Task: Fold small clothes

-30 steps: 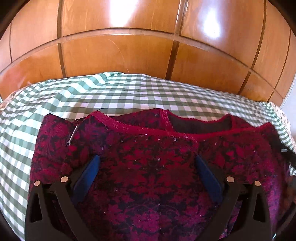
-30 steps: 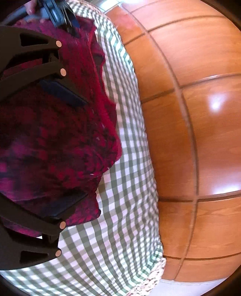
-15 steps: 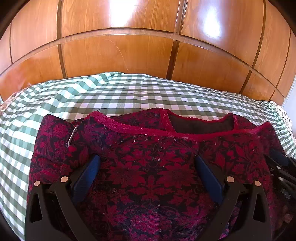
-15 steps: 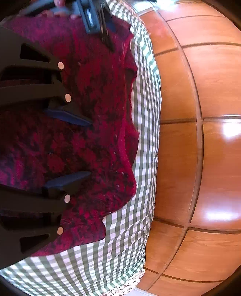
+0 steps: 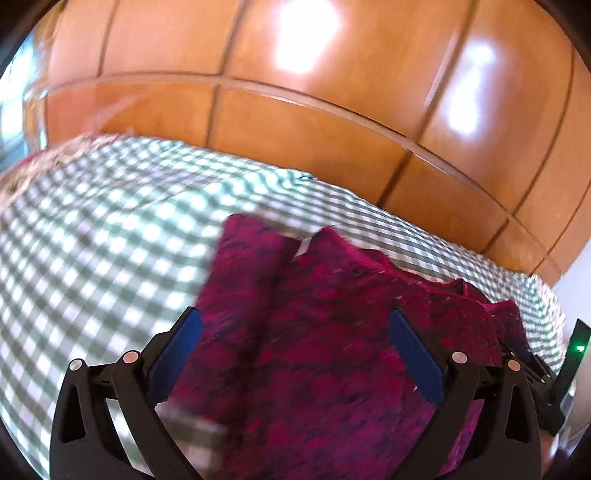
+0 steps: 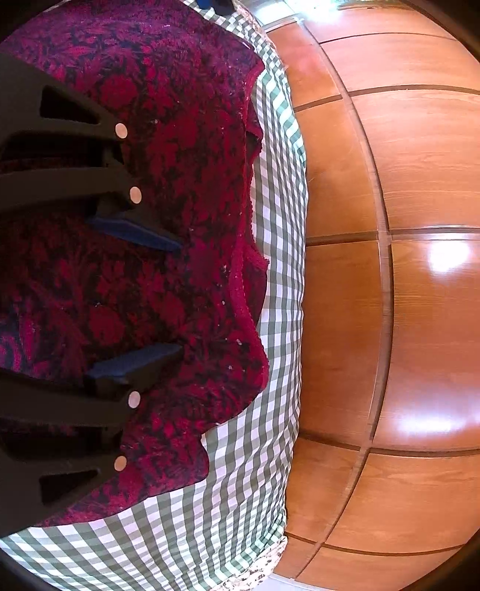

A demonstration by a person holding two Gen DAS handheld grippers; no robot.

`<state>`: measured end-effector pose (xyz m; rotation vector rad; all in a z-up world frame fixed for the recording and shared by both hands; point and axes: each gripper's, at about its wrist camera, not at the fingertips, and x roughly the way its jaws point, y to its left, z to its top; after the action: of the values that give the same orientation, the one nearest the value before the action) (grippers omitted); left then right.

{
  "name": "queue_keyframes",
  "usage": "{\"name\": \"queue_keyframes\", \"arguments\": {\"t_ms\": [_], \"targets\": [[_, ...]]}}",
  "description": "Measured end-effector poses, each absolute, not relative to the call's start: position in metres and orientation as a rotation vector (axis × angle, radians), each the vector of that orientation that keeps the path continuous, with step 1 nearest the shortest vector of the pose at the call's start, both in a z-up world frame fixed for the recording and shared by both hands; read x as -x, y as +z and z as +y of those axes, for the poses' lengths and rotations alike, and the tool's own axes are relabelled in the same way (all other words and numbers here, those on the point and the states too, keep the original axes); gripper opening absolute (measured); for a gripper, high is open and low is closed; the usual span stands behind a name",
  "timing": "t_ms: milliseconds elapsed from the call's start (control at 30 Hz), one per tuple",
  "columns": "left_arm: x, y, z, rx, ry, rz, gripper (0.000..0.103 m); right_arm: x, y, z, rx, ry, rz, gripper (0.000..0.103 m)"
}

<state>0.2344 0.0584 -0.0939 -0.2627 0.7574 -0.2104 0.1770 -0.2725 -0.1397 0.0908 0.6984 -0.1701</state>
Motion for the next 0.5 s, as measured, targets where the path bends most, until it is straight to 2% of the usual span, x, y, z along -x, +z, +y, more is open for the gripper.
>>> {"name": "queue_keyframes", "arguments": {"t_ms": [233, 400, 467, 500], "targets": [[-0.225, -0.122, 0.101, 0.426, -0.2, 0.852, 0.1, -0.175, -0.139, -0.274, -0.104, -0.159, 0.69, 0.053], [-0.228, -0.138, 0.091, 0.401, -0.284, 0.911, 0.1, -0.172, -0.136, -0.278, -0.142, -0.134, 0.681, 0.055], [-0.233, -0.142, 0.09, 0.404, -0.31, 0.922, 0.1, -0.167, -0.134, -0.276, -0.139, -0.137, 0.671, 0.056], [-0.236, -0.145, 0.09, 0.41, -0.327, 0.934, 0.1, -0.163, -0.131, -0.275, -0.146, -0.134, 0.658, 0.06]]}}
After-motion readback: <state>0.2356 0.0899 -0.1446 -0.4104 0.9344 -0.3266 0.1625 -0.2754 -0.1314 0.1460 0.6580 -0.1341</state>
